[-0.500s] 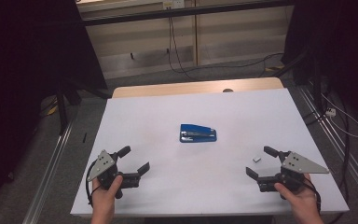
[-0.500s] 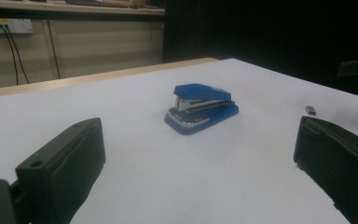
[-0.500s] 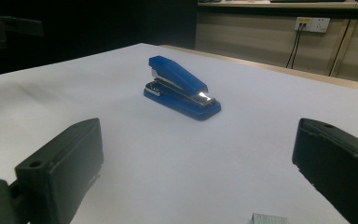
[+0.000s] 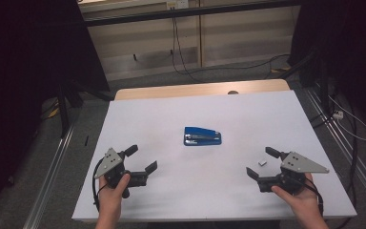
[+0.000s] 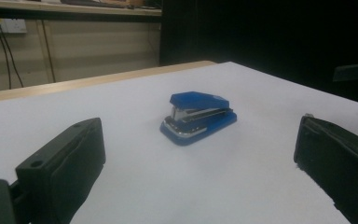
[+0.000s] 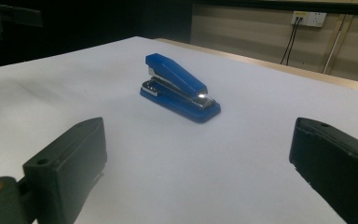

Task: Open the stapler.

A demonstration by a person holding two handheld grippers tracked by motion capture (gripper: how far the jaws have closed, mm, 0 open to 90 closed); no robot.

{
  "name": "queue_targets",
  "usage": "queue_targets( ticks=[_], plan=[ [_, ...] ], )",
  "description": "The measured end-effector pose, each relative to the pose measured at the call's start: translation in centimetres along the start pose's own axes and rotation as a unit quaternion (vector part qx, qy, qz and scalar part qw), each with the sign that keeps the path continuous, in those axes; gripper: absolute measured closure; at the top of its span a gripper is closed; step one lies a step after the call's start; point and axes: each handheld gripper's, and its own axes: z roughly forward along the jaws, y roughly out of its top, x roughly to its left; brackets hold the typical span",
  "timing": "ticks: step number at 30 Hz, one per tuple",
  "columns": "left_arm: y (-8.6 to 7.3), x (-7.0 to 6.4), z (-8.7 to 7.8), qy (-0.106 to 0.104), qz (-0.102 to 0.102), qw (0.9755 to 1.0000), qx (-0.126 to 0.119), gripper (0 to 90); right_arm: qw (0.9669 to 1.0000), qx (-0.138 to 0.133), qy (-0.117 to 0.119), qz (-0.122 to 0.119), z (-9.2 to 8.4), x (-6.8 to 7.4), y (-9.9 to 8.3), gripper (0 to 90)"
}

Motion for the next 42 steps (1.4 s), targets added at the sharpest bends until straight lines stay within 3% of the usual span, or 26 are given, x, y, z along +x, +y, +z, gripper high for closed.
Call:
queue_targets(
  ticks=[1, 6, 14, 24, 32, 33, 36, 38, 40, 41, 42],
  plan=[
    [0.1, 0.0, 0.2, -0.001, 0.001, 1.0, 0.0, 1.9, 1.0, 0.002, 0.001, -0.009, 0.5, 0.2, 0.4, 4.5],
    [0.5, -0.3, 1.6, -0.006, -0.007, 0.9999, 0.011, 1.8, 0.9999, 0.007, 0.011, -0.008, 1.7, 0.6, 1.0, 6.2],
    [1.3, -1.0, 3.7, -0.029, 0.002, 0.9995, 0.015, 1.8, 0.9996, 0.013, 0.024, -0.003, 4.7, 0.8, 2.0, 7.6],
    [1.9, -0.9, 6.5, -0.033, 0.005, 0.9993, 0.019, 1.8, 0.9985, 0.025, 0.048, -0.011, 8.2, 1.5, 3.0, 15.2],
    [1.8, -0.6, 8.1, -0.031, 0.008, 0.999, 0.031, 2.1, 0.9962, 0.039, 0.078, -0.009, 10.4, 2.2, 3.3, 32.4],
    [1.9, -0.6, 8.2, -0.03, 0.012, 0.999, 0.031, 2.2, 0.9954, 0.041, 0.086, -0.004, 10.8, 2.2, 3.3, 38.6],
    [2.1, -0.4, 8.7, -0.028, 0.008, 0.9991, 0.031, 2.2, 0.9947, 0.046, 0.092, 0.001, 11.3, 2.3, 3.4, 46.3],
    [2.2, -0.3, 8.9, -0.027, 0.01, 0.999, 0.033, 2.2, 0.9938, 0.055, 0.097, -0.002, 12.2, 2.5, 3.5, 59.1],
    [2.2, -0.1, 9.2, -0.027, 0.012, 0.999, 0.033, 2.2, 0.9932, 0.061, 0.099, -0.004, 12.5, 2.6, 3.6, 62.8],
    [2.2, 0.0, 9.4, -0.026, 0.008, 0.9991, 0.034, 2.6, 0.9922, 0.067, 0.105, -0.003, 13.1, 2.7, 3.6, 70.6],
    [2.2, 0.1, 9.5, -0.025, 0.006, 0.999, 0.036, 2.6, 0.9922, 0.067, 0.105, -0.003, 13.1, 2.7, 3.6, 70.6]
  ],
)
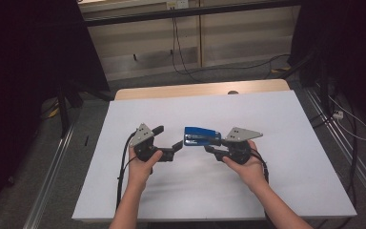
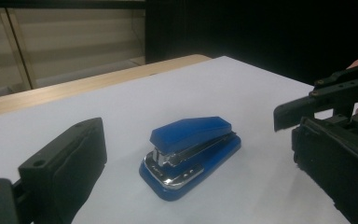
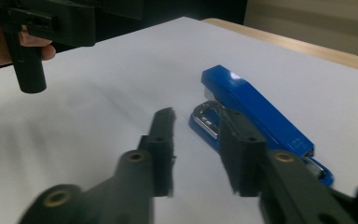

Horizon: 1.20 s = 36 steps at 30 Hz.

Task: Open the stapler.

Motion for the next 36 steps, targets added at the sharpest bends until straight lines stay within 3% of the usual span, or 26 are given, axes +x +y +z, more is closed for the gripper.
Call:
queue_targets(
  ticks=[3, 6, 9, 12, 14, 17, 20, 23, 25, 26, 28, 31, 34, 35, 36],
  plan=[
    [0.1, 0.4, 0.6, 0.009, 0.007, 0.9998, 0.018, 2.7, 0.9999, 0.013, 0.0, -0.005, 1.0, 0.0, 0.2, 78.0],
    [0.1, 0.5, 1.2, 0.005, -0.005, 0.9998, 0.017, 2.7, 0.9998, 0.022, 0.003, -0.002, 2.1, -0.3, 0.5, 84.0],
    [0.0, 0.9, 1.9, 0.012, 0.001, 0.9996, 0.024, 3.0, 0.9996, 0.03, 0.001, 0.003, 3.1, -0.6, 0.8, 90.0],
    [-0.1, 1.2, 2.2, 0.021, 0.002, 0.9993, 0.032, 3.1, 0.9992, 0.04, -0.002, 0.004, 3.6, -0.8, 0.9, 90.0],
    [0.0, 1.5, 2.5, 0.027, 0.005, 0.9983, 0.05, 3.1, 0.9988, 0.048, -0.004, 0.0, 4.1, -1.0, 1.0, 90.0],
    [0.4, 1.7, 2.9, 0.03, 0.015, 0.9979, 0.055, 3.8, 0.9983, 0.058, -0.005, 0.001, 4.8, -1.0, 1.0, 90.0],
    [0.6, 2.1, 3.3, 0.03, 0.004, 0.9982, 0.052, 4.9, 0.9977, 0.066, -0.014, 0.003, 5.6, -1.2, 0.9, 90.0],
    [0.6, 2.5, 3.4, 0.034, 0.01, 0.9975, 0.062, 9.4, 0.9968, 0.078, -0.018, -0.002, 6.3, -1.2, 0.8, 90.0],
    [0.6, 2.6, 3.7, 0.036, 0.011, 0.9968, 0.07, 15.5, 0.9965, 0.081, -0.022, 0.0, 6.7, -1.2, 0.7, 90.0],
    [0.6, 2.6, 3.8, 0.038, 0.009, 0.9964, 0.075, 22.9, 0.9959, 0.087, -0.025, -0.004, 7.0, -1.2, 0.6, 90.0],
    [0.5, 2.7, 4.1, 0.045, 0.009, 0.9945, 0.095, 27.4, 0.9955, 0.09, -0.029, -0.008, 7.1, -1.2, 0.5, 90.0],
    [0.3, 2.9, 4.3, 0.051, -0.009, 0.9931, 0.105, 41.3, 0.9945, 0.098, -0.034, -0.018, 7.5, -1.0, 0.5, 90.0],
    [0.0, 3.1, 4.4, 0.05, -0.014, 0.9917, 0.118, 56.3, 0.9936, 0.104, -0.04, -0.019, 7.7, -0.8, 0.4, 90.0],
    [-0.1, 3.1, 4.5, 0.05, -0.011, 0.9909, 0.125, 66.0, 0.9937, 0.103, -0.042, -0.015, 7.8, -0.8, 0.3, 90.0],
    [-0.1, 3.1, 4.6, 0.051, -0.007, 0.9903, 0.129, 66.0, 0.9937, 0.103, -0.042, -0.015, 7.8, -0.8, 0.3, 90.0]
  ],
)
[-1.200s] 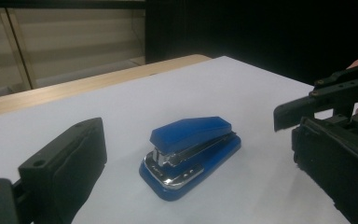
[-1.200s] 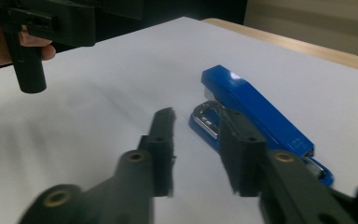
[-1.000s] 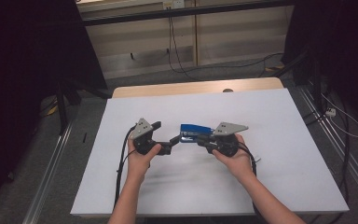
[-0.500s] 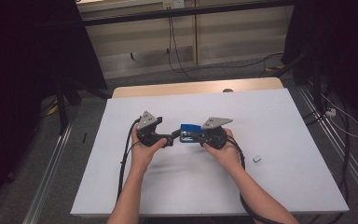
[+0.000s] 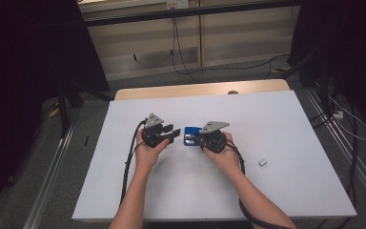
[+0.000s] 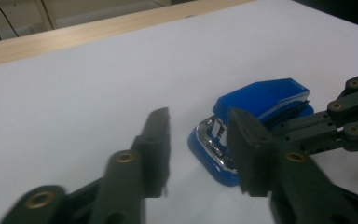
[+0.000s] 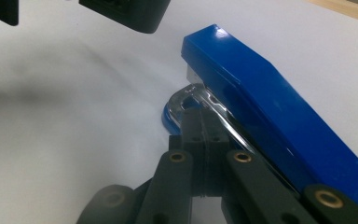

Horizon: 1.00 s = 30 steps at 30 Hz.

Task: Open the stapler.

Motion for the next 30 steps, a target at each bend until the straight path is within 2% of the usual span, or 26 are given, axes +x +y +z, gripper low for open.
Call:
queue_targets(
  ticks=[1, 5, 7, 9, 10, 11, 13, 15, 17, 19, 20, 22, 27, 29, 30],
  plan=[
    [-0.1, -0.1, 0.2, -0.001, -0.005, 1.0, 0.001, 69.7, 1.0, 0.0, 0.001, -0.001, 0.0, 0.0, 0.0, 90.0],
    [-0.4, -0.2, 0.9, -0.008, 0.013, 0.9996, 0.025, 84.7, 0.9999, 0.012, 0.001, -0.008, 0.4, 0.1, -0.2, 90.0],
    [-0.5, -0.3, 1.1, -0.011, 0.011, 0.9995, 0.027, 86.1, 0.9999, 0.012, 0.002, -0.008, 0.5, 0.2, -0.2, 90.0],
    [-0.7, -0.3, 1.5, -0.016, 0.019, 0.9992, 0.033, 89.0, 0.9999, 0.009, 0.0, -0.014, 0.6, 0.5, -0.2, 90.0],
    [-0.7, -0.3, 1.5, -0.016, 0.019, 0.9992, 0.033, 89.3, 0.9999, 0.009, 0.0, -0.014, 0.6, 0.5, -0.2, 90.0],
    [-0.8, -0.4, 1.6, -0.018, 0.015, 0.9992, 0.033, 89.4, 0.9999, -0.008, 0.003, -0.008, 0.4, 0.6, 0.2, 90.0],
    [-0.8, -0.5, 1.8, -0.021, 0.019, 0.9989, 0.036, 89.7, 0.9999, -0.006, 0.001, -0.014, 0.4, 0.6, 0.3, 90.0],
    [-0.8, -0.6, 2.0, -0.023, 0.024, 0.9987, 0.039, 90.0, 0.9993, 0.007, -0.006, -0.035, 0.6, 0.7, 0.7, 90.0],
    [-0.8, -0.7, 2.2, -0.026, 0.02, 0.9986, 0.04, 90.0, 0.9993, 0.008, -0.008, -0.037, 0.6, 0.7, 0.7, 90.0],
    [-0.8, -0.9, 2.2, -0.029, 0.019, 0.9986, 0.04, 90.0, 0.9992, 0.007, -0.013, -0.037, 0.8, 0.5, 0.4, 90.0],
    [-0.7, -0.9, 2.3, -0.03, 0.02, 0.9986, 0.039, 90.0, 0.9996, -0.002, -0.013, -0.024, 0.8, 0.3, 0.2, 90.0],
    [-0.7, -0.9, 2.3, -0.033, 0.017, 0.9985, 0.041, 90.0, 0.9997, -0.003, -0.012, -0.022, 0.7, 0.1, 0.1, 90.0],
    [-0.7, -0.9, 2.3, -0.032, 0.02, 0.9984, 0.042, 90.0, 0.9996, -0.001, -0.015, -0.025, 0.8, 0.2, 0.2, 90.0],
    [-0.7, -1.0, 2.4, -0.034, 0.015, 0.9984, 0.042, 90.0, 0.9996, -0.002, -0.015, -0.024, 0.8, 0.2, 0.2, 90.0],
    [-0.6, -0.9, 2.4, -0.032, 0.022, 0.9984, 0.042, 90.0, 0.9996, -0.004, -0.013, -0.023, 0.8, 0.2, 0.1, 90.0]
  ],
)
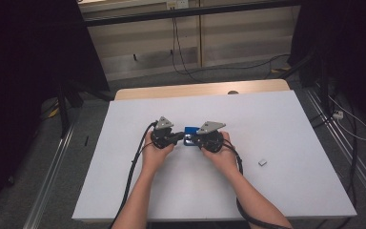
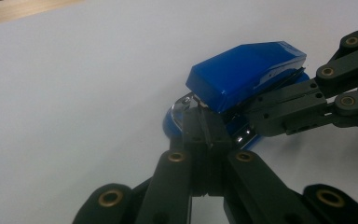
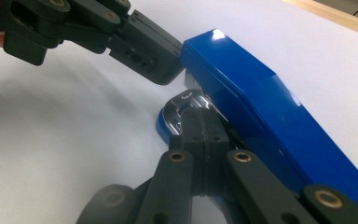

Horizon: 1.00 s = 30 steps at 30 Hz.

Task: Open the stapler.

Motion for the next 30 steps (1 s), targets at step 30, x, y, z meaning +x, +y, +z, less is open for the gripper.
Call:
queue_targets(
  ticks=[30],
  plan=[
    [2.2, -1.1, -1.2, -0.022, -0.013, 0.9973, -0.069, 90.0, 0.9986, -0.036, -0.005, 0.04, 0.0, -0.1, 0.7, 90.0]
  ],
)
